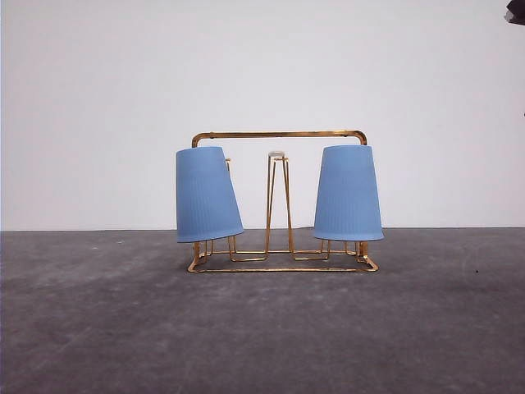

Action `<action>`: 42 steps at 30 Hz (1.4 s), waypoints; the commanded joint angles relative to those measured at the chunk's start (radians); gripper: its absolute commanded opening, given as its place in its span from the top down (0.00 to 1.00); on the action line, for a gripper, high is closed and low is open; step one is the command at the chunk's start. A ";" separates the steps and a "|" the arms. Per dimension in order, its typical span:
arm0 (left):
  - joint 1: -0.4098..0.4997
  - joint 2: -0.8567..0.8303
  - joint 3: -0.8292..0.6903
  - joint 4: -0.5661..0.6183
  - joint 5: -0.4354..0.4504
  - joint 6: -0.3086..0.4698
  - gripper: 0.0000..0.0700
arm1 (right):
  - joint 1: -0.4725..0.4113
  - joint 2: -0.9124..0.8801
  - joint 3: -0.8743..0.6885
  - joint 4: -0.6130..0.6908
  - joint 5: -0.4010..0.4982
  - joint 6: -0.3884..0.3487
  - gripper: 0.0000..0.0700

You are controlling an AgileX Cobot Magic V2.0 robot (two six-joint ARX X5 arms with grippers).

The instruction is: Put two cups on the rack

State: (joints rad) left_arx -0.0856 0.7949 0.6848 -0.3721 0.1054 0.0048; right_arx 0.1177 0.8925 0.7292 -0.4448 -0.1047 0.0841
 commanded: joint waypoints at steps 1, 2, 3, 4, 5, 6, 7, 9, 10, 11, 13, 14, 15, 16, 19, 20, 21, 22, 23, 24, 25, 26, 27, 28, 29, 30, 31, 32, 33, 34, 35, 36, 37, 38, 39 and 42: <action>0.002 -0.084 -0.123 0.087 -0.001 0.006 0.96 | 0.004 0.008 0.012 0.007 0.001 0.013 0.98; 0.003 -0.145 -0.196 0.133 -0.001 0.004 0.96 | 0.004 0.008 0.012 0.007 0.001 0.013 0.98; 0.003 -0.205 -0.262 0.167 -0.001 0.002 0.96 | 0.004 0.008 0.012 0.007 0.001 0.013 0.98; 0.003 -0.270 -0.328 0.199 -0.001 0.002 0.96 | 0.004 0.008 0.012 0.007 0.001 0.013 0.98; 0.003 -0.337 -0.394 0.227 -0.001 0.003 0.96 | 0.004 0.008 0.012 0.007 0.001 0.013 0.98; 0.003 -0.405 -0.450 0.255 -0.001 0.002 0.96 | 0.004 0.008 0.012 0.007 0.001 0.013 0.98; 0.003 -0.473 -0.502 0.279 -0.002 0.001 0.96 | 0.004 0.008 0.012 0.007 0.001 0.013 0.98; 0.003 -0.601 -0.584 0.308 -0.010 0.002 0.96 | 0.004 0.008 0.012 0.007 0.001 0.013 0.98; 0.003 -0.662 -0.615 0.311 -0.022 0.002 0.96 | 0.004 0.008 0.012 0.007 0.001 0.013 0.98; 0.003 -0.723 -0.640 0.307 -0.039 0.001 0.96 | 0.004 0.008 0.012 0.007 0.001 0.013 0.98; 0.007 -0.796 -0.666 0.283 -0.058 -0.014 0.96 | 0.004 0.008 0.012 0.008 0.001 0.013 0.98; 0.010 -0.793 -0.672 0.286 -0.066 -0.025 0.96 | 0.004 0.008 0.013 0.009 0.001 0.013 0.98; 0.011 -0.793 -0.672 0.277 -0.065 -0.026 0.96 | 0.004 0.007 0.013 0.010 0.001 0.013 0.98; 0.012 -0.792 -0.672 0.260 -0.064 -0.028 0.96 | 0.005 0.007 0.013 0.012 0.000 0.013 0.98; 0.014 -0.792 -0.672 0.193 -0.067 -0.032 0.96 | 0.004 0.007 0.013 0.023 0.003 0.013 0.98; 0.014 -0.792 -0.672 0.183 -0.069 -0.032 0.96 | 0.003 0.007 0.013 0.028 0.001 0.013 0.98; 0.014 -0.792 -0.672 0.183 -0.070 -0.031 0.96 | 0.004 0.007 0.013 0.035 0.001 0.013 0.98; 0.014 -0.792 -0.672 0.183 -0.072 -0.031 0.96 | 0.004 0.007 0.013 0.043 0.001 0.013 0.98; 0.014 -0.792 -0.672 0.183 -0.073 -0.032 0.96 | 0.004 0.007 0.013 0.052 0.002 0.013 0.98; 0.014 -0.792 -0.672 0.185 -0.073 -0.032 0.96 | 0.004 0.007 0.013 0.058 0.001 0.013 0.98; 0.014 -0.791 -0.672 0.185 -0.073 -0.032 0.96 | 0.004 0.007 0.013 0.064 0.001 0.013 0.98; 0.013 -0.789 -0.672 0.185 -0.073 -0.032 0.96 | 0.004 0.007 0.013 0.068 0.001 0.013 0.98; 0.014 -0.790 -0.672 0.185 -0.073 -0.032 0.96 | 0.004 0.007 0.013 0.072 0.001 0.013 0.98; 0.014 -0.791 -0.672 0.185 -0.073 -0.032 0.96 | 0.004 0.007 0.013 0.076 0.001 0.013 0.98; 0.014 -0.791 -0.672 0.185 -0.073 -0.032 0.96 | 0.004 0.007 0.013 0.079 0.001 0.013 0.98; 0.014 -0.791 -0.672 0.185 -0.073 -0.032 0.96 | 0.004 0.007 0.013 0.084 0.001 0.013 0.98; 0.014 -0.791 -0.672 0.185 -0.073 -0.032 0.96 | 0.004 0.007 0.013 0.090 0.001 0.013 0.98; 0.014 -0.791 -0.672 0.185 -0.073 -0.032 0.96 | 0.004 0.007 0.013 0.096 0.001 0.013 0.98; 0.014 -0.791 -0.672 0.185 -0.073 -0.032 0.96 | 0.004 0.007 0.013 0.103 0.001 0.013 0.98; 0.014 -0.791 -0.672 0.185 -0.073 -0.032 0.96 | 0.004 0.007 0.013 0.109 0.001 0.013 0.98; 0.014 -0.791 -0.672 0.185 -0.073 -0.032 0.96 | 0.004 0.007 0.013 0.116 0.001 0.013 0.98; 0.014 -0.791 -0.672 0.185 -0.073 -0.032 0.96 | 0.004 0.007 0.013 0.120 0.001 0.013 0.98; 0.014 -0.791 -0.672 0.185 -0.073 -0.032 0.96 | 0.004 0.007 0.013 0.124 0.001 0.013 0.98; 0.014 -0.791 -0.672 0.185 -0.073 -0.032 0.96 | 0.004 0.007 0.013 0.128 0.001 0.013 0.98; 0.014 -0.791 -0.672 0.185 -0.073 -0.032 0.96 | 0.004 0.007 0.013 0.130 0.001 0.013 0.98; 0.014 -0.791 -0.672 0.185 -0.073 -0.032 0.96 | 0.006 0.006 0.013 0.132 0.001 0.006 0.98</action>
State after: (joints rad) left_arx -0.0723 0.0048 0.0280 -0.1806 0.0319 -0.0200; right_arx 0.1192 0.8926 0.7296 -0.3238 -0.1034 0.0832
